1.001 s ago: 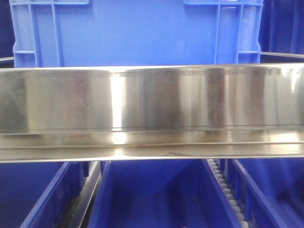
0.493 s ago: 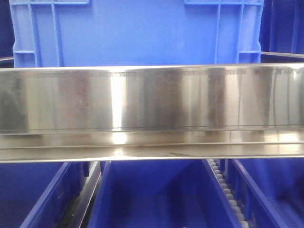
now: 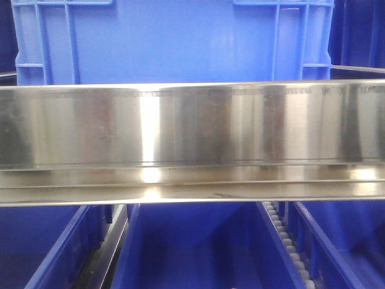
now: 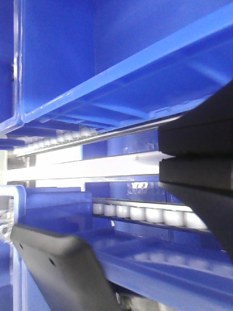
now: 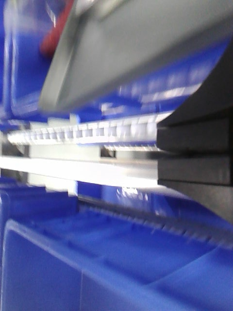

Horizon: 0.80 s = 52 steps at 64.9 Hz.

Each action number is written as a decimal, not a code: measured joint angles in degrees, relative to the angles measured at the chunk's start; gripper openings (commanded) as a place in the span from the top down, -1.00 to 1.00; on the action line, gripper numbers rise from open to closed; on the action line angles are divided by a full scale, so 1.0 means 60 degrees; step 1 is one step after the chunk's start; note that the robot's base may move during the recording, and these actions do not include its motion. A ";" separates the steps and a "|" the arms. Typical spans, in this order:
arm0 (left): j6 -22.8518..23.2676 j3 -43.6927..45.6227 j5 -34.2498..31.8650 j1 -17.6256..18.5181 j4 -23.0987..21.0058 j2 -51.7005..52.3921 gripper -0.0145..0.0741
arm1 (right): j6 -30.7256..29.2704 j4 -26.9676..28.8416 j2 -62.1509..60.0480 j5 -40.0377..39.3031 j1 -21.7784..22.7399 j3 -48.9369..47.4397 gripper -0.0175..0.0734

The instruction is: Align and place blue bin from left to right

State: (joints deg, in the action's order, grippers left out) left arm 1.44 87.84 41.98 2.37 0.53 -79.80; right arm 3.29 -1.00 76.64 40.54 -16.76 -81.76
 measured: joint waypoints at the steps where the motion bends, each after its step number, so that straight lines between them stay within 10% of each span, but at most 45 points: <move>1: 0.0018 0.0126 0.0045 0.0000 0.0000 -0.0116 0.92 | 0.0056 0.0019 0.0130 0.0059 -0.0022 -0.0136 0.78; 25: 0.2176 0.3295 0.1527 0.1326 0.2054 -0.2646 0.92 | 0.1221 -0.0113 0.3050 0.1593 -0.1002 -0.3770 0.78; 52: 0.2698 0.4936 0.2408 0.1647 0.1684 -0.3957 0.92 | 0.2111 -0.1335 0.5007 0.3301 -0.2034 -0.6579 0.78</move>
State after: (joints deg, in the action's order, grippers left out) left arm 17.62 117.45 56.42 12.25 10.63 -103.54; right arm 15.96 -9.01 106.68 60.34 -28.97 -121.23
